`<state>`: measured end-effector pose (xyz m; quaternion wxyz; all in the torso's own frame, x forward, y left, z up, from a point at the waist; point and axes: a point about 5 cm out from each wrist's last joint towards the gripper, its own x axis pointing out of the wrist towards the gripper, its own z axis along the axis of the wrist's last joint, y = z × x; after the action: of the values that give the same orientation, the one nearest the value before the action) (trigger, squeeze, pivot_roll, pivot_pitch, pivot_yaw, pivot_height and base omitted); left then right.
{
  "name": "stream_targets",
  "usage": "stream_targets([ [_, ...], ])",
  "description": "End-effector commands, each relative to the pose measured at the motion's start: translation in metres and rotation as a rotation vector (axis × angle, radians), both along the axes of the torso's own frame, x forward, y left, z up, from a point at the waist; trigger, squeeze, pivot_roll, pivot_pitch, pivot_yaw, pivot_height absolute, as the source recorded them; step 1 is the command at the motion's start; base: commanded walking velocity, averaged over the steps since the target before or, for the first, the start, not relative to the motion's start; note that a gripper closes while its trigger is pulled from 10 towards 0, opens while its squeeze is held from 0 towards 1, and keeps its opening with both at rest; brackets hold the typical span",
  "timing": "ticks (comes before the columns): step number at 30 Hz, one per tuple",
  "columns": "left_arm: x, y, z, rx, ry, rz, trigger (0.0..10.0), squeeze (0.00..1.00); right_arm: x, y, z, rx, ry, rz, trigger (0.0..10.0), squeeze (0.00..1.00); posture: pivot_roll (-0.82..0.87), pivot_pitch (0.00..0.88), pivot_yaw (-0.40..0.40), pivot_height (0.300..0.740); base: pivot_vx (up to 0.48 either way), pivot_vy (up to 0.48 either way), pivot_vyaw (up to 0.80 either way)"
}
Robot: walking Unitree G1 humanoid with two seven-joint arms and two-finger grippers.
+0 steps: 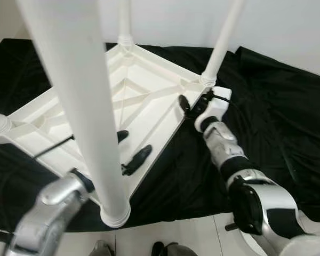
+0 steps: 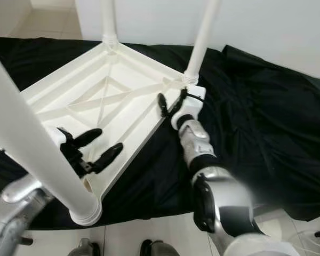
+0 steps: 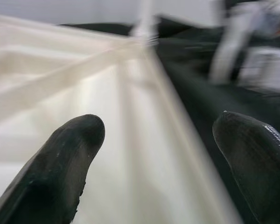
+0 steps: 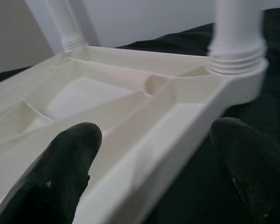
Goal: Building children table
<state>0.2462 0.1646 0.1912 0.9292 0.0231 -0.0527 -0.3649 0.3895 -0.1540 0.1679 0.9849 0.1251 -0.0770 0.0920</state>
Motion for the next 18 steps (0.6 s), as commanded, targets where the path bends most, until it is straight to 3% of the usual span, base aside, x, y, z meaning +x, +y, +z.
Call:
stream_targets([
  [1,-0.002,0.001,0.000,0.018,-0.012,-0.089,10.0,0.00,-0.003,-0.007,-0.002,-0.001,-0.014,-0.013,10.0,0.00,0.09,0.159,-0.095,0.740,0.000,0.000,0.00],
  [3,0.002,0.012,-0.001,0.084,-0.012,-0.102,10.0,0.00,-0.011,-0.020,-0.001,-0.020,-0.067,-0.026,10.0,0.00,0.08,0.159,-0.094,0.740,0.000,0.000,0.00],
  [7,0.007,0.021,-0.003,0.133,-0.011,-0.104,10.0,0.00,-0.021,-0.030,0.000,-0.039,-0.108,-0.026,10.0,0.00,0.06,0.162,-0.080,0.740,0.000,0.000,0.00],
  [9,0.014,0.031,-0.006,0.188,0.011,-0.105,10.0,0.00,-0.034,-0.041,0.005,-0.048,-0.142,-0.038,10.0,0.00,0.04,0.164,-0.072,0.740,0.000,0.000,0.00],
  [13,0.016,0.037,-0.005,0.203,0.030,-0.140,10.0,0.00,-0.048,-0.048,0.007,-0.061,-0.162,-0.037,10.0,0.00,0.02,0.167,-0.069,0.740,0.000,0.000,0.00],
  [14,0.015,0.041,-0.005,0.215,0.041,-0.187,10.0,1.00,-0.057,-0.053,0.006,-0.075,-0.158,-0.031,10.0,0.00,0.02,0.168,-0.066,0.740,0.000,0.000,0.00],
  [18,0.011,0.049,-0.005,0.234,0.074,-0.255,10.0,1.00,-0.066,-0.060,0.003,-0.111,-0.142,-0.031,10.0,0.00,0.02,0.167,-0.062,0.740,0.000,0.000,0.00],
])
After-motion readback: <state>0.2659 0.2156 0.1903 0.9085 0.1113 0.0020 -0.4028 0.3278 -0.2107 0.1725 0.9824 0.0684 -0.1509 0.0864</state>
